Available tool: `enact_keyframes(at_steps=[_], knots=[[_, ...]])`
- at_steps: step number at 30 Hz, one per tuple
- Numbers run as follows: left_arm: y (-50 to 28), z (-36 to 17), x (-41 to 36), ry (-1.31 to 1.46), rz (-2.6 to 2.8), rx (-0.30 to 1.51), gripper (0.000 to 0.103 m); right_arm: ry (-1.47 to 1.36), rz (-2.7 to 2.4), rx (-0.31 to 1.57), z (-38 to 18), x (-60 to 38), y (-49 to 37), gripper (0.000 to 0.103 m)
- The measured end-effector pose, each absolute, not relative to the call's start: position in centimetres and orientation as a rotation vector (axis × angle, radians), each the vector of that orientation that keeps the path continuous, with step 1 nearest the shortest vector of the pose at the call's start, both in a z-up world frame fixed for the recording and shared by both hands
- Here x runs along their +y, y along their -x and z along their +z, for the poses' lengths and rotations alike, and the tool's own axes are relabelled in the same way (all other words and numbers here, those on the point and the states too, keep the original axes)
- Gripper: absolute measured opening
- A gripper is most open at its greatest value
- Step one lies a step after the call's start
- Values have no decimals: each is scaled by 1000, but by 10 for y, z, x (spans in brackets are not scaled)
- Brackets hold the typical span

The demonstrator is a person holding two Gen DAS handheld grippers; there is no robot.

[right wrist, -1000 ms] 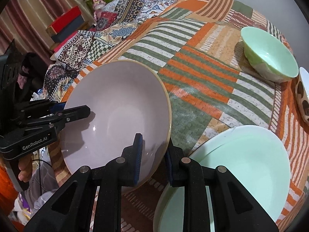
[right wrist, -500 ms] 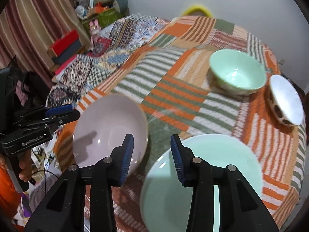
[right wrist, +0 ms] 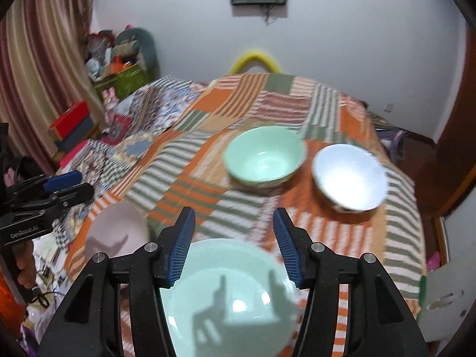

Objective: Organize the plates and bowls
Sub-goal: 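Move both grippers to the white bowl with brown spots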

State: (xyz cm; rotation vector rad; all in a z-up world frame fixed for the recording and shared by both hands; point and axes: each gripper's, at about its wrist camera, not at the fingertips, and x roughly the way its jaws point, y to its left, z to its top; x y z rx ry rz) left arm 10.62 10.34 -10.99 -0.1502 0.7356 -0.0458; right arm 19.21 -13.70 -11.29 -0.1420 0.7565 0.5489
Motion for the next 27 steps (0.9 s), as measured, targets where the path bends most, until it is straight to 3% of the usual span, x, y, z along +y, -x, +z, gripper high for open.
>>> enact_keyframes(at_steps=[10,27], knots=[[-169,-114,63,143,-88,769,65,80,404,748,-116,-204,-232,52],[-251,-165,15,106,-147,896,65,10,258,848,-177,-260,-328,52]])
